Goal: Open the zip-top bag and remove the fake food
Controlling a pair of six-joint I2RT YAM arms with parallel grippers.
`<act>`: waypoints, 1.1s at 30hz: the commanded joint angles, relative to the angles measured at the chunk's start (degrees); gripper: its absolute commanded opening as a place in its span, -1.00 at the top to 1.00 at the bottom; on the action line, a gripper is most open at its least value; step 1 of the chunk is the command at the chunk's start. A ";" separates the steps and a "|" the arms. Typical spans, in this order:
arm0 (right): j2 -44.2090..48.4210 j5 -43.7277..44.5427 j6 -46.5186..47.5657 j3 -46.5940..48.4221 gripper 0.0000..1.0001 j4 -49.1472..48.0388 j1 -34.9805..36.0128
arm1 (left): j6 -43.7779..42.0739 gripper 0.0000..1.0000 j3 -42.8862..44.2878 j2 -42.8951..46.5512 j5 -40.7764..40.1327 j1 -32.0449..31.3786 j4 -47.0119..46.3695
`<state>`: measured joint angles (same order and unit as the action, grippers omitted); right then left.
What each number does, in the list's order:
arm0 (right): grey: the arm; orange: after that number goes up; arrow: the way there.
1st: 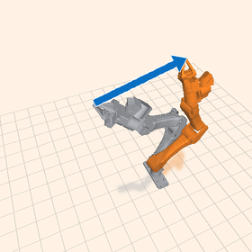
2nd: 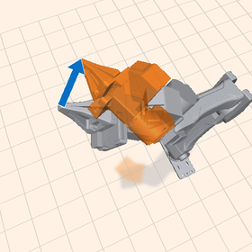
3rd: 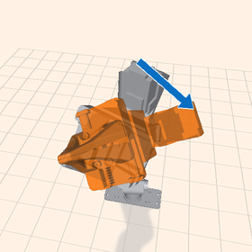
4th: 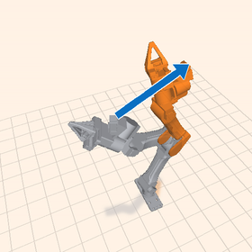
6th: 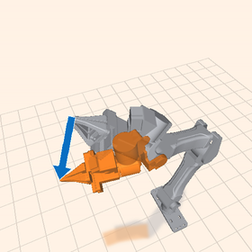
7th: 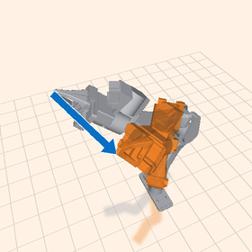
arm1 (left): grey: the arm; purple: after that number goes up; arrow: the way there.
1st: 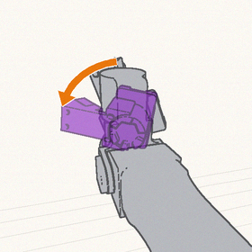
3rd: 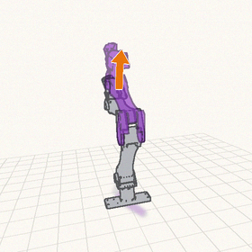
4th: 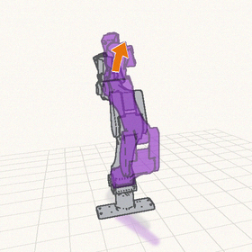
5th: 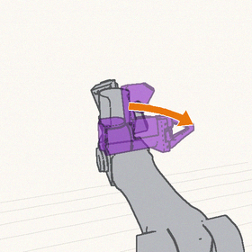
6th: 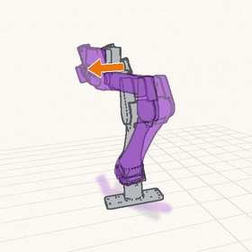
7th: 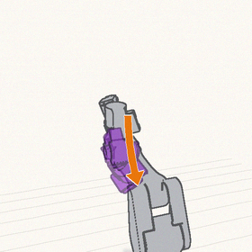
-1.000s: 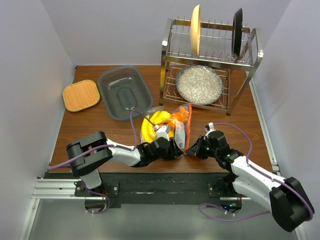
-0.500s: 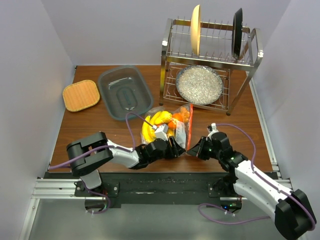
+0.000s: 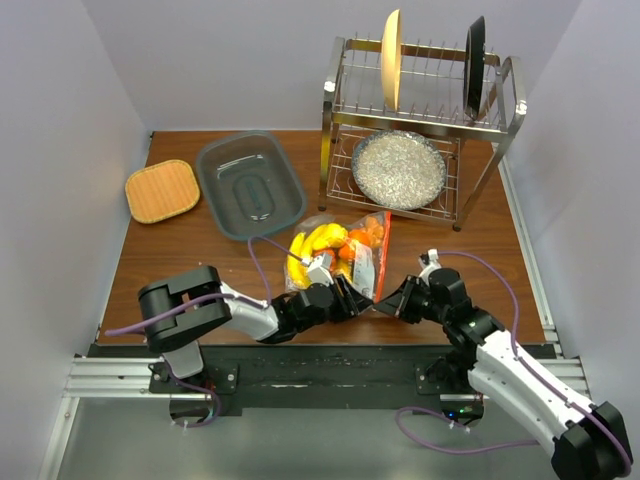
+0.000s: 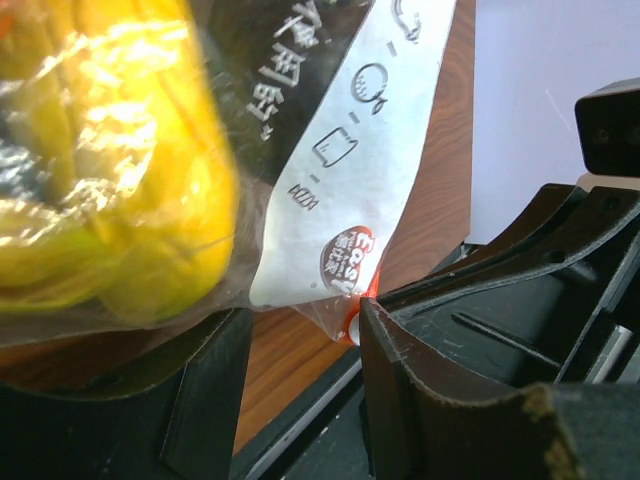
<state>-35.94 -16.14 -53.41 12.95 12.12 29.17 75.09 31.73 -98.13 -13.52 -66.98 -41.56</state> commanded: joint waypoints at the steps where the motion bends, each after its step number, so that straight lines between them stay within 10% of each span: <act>1: 3.16 -1.70 -1.61 -0.12 1.00 2.55 -0.17 | 5.59 -0.03 -1.58 1.01 -3.27 -2.36 -2.56; 33: 10.72 -0.91 1.02 0.93 1.00 12.57 -0.16 | 15.35 -0.01 -1.84 -6.46 -5.03 -5.00 -16.79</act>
<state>-26.48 -16.16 -53.76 12.62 22.31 29.17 90.02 28.27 -103.11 -18.65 -72.03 -54.28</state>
